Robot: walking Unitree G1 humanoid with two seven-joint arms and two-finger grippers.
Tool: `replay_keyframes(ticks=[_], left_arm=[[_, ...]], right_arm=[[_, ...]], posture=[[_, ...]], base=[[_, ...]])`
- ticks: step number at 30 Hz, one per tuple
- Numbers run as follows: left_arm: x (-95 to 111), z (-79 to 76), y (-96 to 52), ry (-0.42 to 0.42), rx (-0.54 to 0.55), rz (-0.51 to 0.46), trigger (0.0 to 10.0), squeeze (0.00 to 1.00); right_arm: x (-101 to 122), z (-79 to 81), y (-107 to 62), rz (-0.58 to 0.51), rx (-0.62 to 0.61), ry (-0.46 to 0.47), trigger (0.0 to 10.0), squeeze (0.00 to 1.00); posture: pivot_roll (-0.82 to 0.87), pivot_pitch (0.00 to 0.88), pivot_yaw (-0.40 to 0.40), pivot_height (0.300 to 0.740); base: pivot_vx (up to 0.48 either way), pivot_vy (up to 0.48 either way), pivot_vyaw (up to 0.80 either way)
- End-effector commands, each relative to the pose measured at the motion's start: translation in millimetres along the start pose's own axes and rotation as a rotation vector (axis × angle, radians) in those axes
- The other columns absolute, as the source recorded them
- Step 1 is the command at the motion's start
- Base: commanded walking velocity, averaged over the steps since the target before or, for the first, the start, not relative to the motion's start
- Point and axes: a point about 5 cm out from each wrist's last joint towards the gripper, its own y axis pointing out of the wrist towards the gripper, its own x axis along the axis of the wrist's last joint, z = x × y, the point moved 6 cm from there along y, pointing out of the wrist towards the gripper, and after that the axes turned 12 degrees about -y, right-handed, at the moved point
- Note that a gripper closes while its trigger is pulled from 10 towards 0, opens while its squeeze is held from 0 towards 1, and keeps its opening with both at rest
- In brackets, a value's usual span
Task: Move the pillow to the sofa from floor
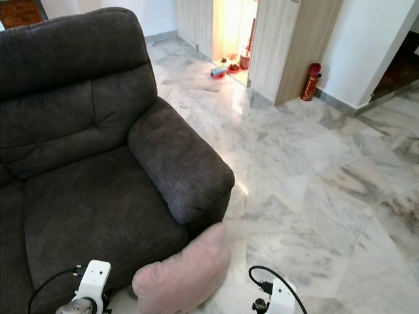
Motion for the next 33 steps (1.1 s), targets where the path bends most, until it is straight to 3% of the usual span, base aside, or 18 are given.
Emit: replay_keyframes(ticks=[1,15,33], left_arm=[[-1.8,1.4,-0.2,-0.003,0.004,0.007,10.0,0.0],[-1.5,2.1,-0.5,-0.001,0.004,-0.001,10.0,0.0],[-0.3,0.7,-0.4,-0.004,0.005,-0.008,10.0,0.0]], right_arm=[[1.8,4.4,0.7,-0.001,0.008,-0.007,10.0,0.0],[-6.4,-20.9,-3.5,0.003,-0.015,-0.004,10.0,0.0],[-5.0,-11.1,-2.1,0.005,-0.005,-0.004,10.0,0.0]], posture=[[0.02,0.0,-0.006,0.74],[0.02,0.0,-0.007,0.74],[0.02,0.0,-0.008,0.74]], base=[[0.307,0.0,0.0],[0.226,0.0,0.0],[0.0,0.0,0.0]])
